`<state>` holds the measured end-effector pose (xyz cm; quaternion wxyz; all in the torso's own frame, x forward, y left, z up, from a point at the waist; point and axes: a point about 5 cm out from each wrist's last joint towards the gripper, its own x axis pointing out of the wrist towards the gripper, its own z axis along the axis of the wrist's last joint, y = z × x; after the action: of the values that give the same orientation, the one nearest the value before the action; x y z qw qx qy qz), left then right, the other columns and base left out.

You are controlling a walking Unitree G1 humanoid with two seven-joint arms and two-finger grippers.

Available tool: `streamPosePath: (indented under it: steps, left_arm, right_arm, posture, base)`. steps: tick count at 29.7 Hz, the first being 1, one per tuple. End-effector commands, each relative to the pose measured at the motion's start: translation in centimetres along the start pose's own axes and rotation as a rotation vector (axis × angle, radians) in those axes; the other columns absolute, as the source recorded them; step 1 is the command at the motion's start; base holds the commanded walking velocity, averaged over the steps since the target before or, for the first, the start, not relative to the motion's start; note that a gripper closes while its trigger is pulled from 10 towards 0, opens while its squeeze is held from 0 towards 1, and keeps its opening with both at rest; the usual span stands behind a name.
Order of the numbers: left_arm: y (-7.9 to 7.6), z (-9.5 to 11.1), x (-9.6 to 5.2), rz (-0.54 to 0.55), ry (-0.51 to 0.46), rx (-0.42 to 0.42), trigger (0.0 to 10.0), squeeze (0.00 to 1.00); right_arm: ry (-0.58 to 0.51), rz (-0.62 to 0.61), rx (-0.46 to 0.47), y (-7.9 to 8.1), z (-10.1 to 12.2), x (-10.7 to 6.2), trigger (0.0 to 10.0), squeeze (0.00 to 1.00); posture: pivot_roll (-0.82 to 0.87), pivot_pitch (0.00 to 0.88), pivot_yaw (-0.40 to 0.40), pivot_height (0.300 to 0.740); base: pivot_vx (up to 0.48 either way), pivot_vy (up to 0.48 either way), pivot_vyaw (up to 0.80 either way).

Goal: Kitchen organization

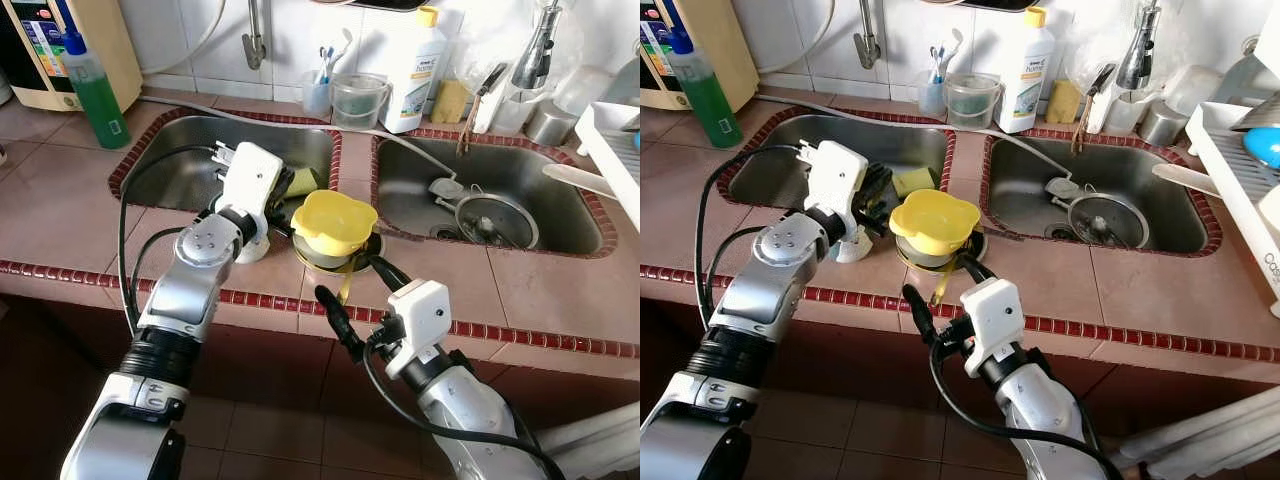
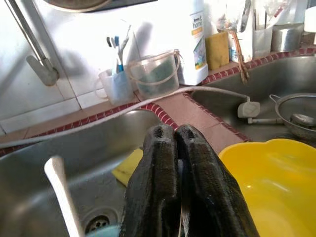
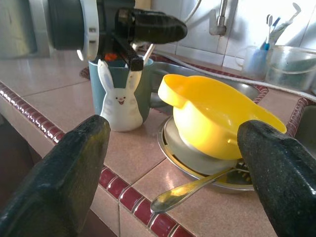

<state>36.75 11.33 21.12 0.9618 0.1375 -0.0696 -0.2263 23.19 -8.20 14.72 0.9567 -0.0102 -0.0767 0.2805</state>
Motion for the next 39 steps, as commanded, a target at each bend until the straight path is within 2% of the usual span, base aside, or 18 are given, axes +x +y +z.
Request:
streamPosePath:
  steps: [1,13,14,19,39]
  left_arm:
    - [0.1,0.9,0.2,-0.007,-0.025,0.014,0.0,0.00]
    - [0.4,1.5,0.4,-0.002,-0.046,0.038,0.0,0.00]
    - [0.5,1.7,0.4,-0.005,-0.050,0.054,10.0,0.00]
    - [0.7,2.4,0.5,0.000,-0.066,0.059,10.0,0.00]
    - [3.6,6.5,0.7,0.066,-0.174,0.048,10.0,0.00]
  right_arm:
    - [-0.001,0.015,-0.002,0.2,0.0,0.2,10.0,0.00]
    - [-0.010,0.022,-0.007,0.3,0.0,0.5,10.0,0.00]
    - [-0.013,0.021,-0.007,0.2,0.0,0.6,10.0,0.00]
    - [-0.019,0.018,-0.010,0.1,0.1,0.7,10.0,0.00]
    - [-0.068,-0.012,-0.007,-0.6,0.7,1.8,10.0,0.00]
  posture:
    - [-0.18,0.071,-0.015,0.732]
    - [-0.17,0.046,-0.018,0.732]
    - [-0.17,0.041,-0.016,0.732]
    - [-0.18,0.040,-0.016,0.732]
    - [-0.17,0.032,-0.018,0.732]
  base:
    - [0.000,0.000,0.00]
    - [0.000,0.000,0.00]
    - [0.000,0.000,0.00]
    - [0.000,0.000,0.00]
    - [0.000,0.000,0.00]
